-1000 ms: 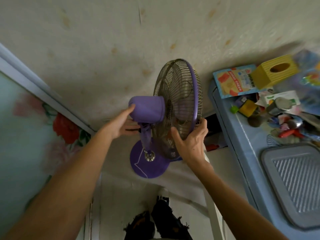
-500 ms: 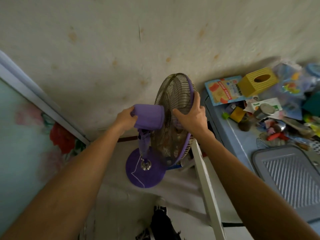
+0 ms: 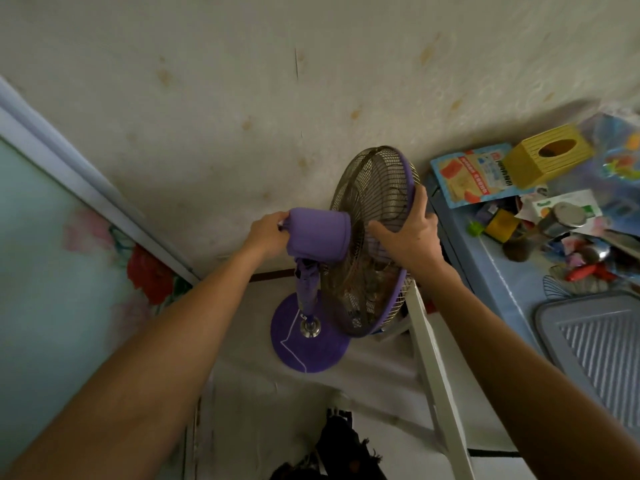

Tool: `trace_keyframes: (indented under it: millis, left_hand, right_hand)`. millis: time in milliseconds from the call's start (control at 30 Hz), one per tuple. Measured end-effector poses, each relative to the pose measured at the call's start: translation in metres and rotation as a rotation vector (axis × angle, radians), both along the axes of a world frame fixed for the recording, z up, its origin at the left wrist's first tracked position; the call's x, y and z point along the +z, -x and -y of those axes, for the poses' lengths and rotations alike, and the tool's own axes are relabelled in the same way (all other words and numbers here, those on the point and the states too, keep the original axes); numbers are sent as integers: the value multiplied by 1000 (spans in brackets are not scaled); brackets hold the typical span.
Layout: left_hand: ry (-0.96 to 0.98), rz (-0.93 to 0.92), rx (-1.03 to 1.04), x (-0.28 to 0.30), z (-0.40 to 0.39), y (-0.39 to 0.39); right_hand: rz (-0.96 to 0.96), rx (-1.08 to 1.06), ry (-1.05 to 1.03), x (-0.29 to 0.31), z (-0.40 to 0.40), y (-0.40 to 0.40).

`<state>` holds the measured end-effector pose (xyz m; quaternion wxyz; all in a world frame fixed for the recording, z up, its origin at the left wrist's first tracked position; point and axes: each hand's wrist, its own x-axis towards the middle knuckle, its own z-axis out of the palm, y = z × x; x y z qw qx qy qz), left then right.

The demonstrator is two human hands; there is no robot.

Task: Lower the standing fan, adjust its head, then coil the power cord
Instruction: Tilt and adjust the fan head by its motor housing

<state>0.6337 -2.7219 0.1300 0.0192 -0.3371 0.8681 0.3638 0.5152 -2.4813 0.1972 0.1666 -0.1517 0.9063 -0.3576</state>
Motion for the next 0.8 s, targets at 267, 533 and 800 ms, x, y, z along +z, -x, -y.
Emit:
trace_keyframes:
  millis: [267,533,800]
  left_hand:
    - [-128,92,25,9,33,6]
    - [-225,105,-95,4,64,30]
    - [-313,81,-356,1,87,37]
  right_hand:
    - [14,34,-20,10,2,9]
    - [-106,-104,-211,15,26,-7]
    - [-555,-143,-65,9,75,-67]
